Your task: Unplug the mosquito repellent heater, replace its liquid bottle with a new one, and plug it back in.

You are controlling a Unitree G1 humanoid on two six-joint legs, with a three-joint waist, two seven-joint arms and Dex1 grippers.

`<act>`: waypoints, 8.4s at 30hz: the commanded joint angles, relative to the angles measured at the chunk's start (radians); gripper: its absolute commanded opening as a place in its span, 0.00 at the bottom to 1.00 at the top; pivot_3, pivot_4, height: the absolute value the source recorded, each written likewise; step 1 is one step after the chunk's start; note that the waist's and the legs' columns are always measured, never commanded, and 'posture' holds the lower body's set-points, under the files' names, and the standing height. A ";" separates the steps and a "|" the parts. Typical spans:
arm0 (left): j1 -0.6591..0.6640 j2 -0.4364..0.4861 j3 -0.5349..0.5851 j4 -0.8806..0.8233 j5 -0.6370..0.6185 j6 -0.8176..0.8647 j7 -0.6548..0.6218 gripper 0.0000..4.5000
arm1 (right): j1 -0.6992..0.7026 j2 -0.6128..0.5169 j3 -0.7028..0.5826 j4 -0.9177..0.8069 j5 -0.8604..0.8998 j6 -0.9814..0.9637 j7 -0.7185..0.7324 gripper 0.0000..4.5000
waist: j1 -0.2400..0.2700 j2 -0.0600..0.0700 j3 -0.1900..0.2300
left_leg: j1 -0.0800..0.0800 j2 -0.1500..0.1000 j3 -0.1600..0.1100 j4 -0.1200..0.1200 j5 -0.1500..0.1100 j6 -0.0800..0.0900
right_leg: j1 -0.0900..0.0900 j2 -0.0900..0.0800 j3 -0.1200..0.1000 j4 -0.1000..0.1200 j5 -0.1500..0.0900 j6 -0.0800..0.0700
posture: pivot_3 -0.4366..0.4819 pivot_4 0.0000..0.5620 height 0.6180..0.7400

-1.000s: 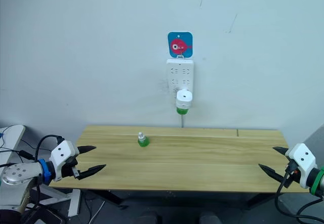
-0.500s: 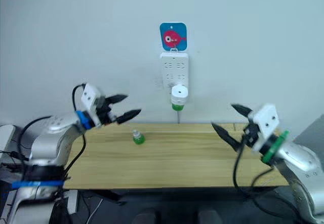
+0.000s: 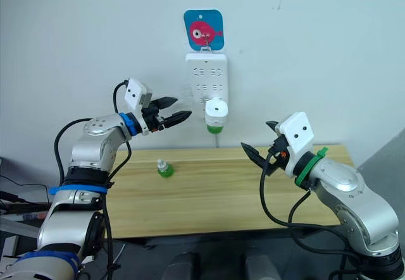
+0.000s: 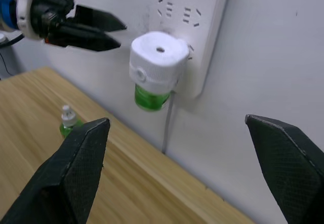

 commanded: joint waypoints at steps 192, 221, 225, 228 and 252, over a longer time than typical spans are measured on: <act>0.291 0.201 -0.290 -0.756 -0.375 0.362 -0.446 0.49 | 0.004 -0.319 0.067 0.249 1.407 0.188 -0.112 0.67 | -0.026 -0.002 0.073 | -0.031 -0.001 -0.009 0.014 0.006 -0.004 | -0.029 0.001 -0.002 0.016 0.003 0.007 | 0.40 0.43 1.00; 0.521 -0.006 -0.149 -0.707 -0.181 -0.585 -0.454 0.94 | -0.004 -0.352 0.060 0.249 1.407 0.159 -0.116 0.67 | 0.002 -0.002 0.074 | -0.033 -0.001 -0.006 0.014 0.006 -0.004 | -0.029 0.000 -0.001 0.012 0.003 0.006 | 0.40 0.42 1.00; 0.496 -0.021 -0.176 -0.683 -0.165 -0.593 -0.446 0.80 | -0.007 -0.351 0.061 0.246 1.407 0.156 -0.119 0.67 | 0.002 -0.002 0.074 | -0.032 -0.001 -0.006 0.014 0.006 -0.004 | -0.029 0.001 0.000 0.012 0.003 0.006 | 0.40 0.42 1.00; 0.462 -0.041 -0.186 -0.671 -0.157 -0.582 -0.418 0.59 | -0.012 -0.348 0.064 0.243 1.407 0.153 -0.124 0.67 | 0.001 -0.002 0.074 | -0.032 -0.001 -0.006 0.015 0.006 -0.004 | -0.029 0.001 -0.001 0.012 0.003 0.006 | 0.39 0.43 1.00; 0.253 0.281 -0.164 -0.761 -0.586 0.610 -0.250 0.81 | -0.049 -0.367 0.089 0.264 1.407 0.158 -0.114 0.67 | -0.015 -0.004 0.078 | -0.033 0.000 -0.011 0.013 0.006 -0.003 | -0.029 0.002 -0.003 0.013 0.002 0.005 | 0.43 0.43 1.00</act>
